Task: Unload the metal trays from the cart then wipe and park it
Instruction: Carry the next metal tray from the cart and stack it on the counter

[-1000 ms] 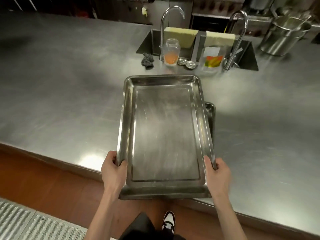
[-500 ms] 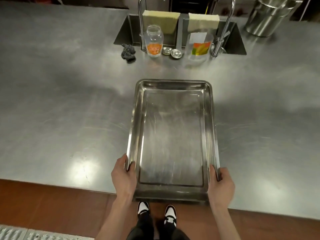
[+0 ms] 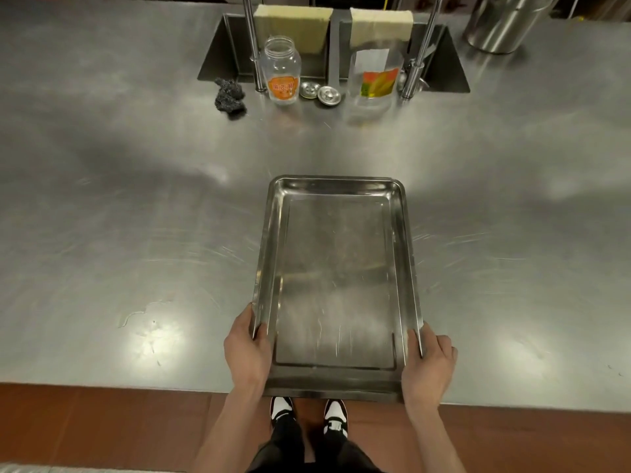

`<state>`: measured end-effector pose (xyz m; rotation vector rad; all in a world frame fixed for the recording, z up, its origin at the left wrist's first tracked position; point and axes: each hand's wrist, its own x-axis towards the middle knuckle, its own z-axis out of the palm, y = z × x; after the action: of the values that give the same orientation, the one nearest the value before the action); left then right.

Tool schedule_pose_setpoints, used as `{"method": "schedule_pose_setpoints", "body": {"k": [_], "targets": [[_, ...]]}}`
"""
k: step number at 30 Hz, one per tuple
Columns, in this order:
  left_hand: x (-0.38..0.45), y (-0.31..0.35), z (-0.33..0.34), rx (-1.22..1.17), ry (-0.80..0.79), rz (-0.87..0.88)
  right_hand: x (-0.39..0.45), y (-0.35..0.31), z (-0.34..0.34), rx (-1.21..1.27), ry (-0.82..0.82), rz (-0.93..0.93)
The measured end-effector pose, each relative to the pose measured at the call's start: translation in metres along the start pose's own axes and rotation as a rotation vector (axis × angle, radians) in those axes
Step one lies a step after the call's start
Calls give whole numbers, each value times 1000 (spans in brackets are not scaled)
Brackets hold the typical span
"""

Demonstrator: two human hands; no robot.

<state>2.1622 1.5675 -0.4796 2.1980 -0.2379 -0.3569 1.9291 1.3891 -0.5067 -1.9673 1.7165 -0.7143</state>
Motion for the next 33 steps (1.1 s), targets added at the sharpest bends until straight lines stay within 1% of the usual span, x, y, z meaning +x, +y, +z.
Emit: {"method": "schedule_pose_setpoints", "body": {"k": [8, 12, 24, 28, 30, 33], "targets": [[7, -8, 4, 69, -14, 21, -1, -8, 3, -13, 15, -59], [7, -12, 8, 64, -22, 12, -2, -8, 5, 2, 1, -14], [9, -14, 13, 114, -35, 2, -1, -9, 6, 27, -27, -1], [12, -17, 13, 140, -45, -7, -1, -12, 7, 121, -48, 99], [14, -18, 11, 137, -58, -11, -1, -11, 7, 76, -53, 104], [20, -20, 6, 111, -83, -69, 5, -9, 3, 23, -81, 101]]}}
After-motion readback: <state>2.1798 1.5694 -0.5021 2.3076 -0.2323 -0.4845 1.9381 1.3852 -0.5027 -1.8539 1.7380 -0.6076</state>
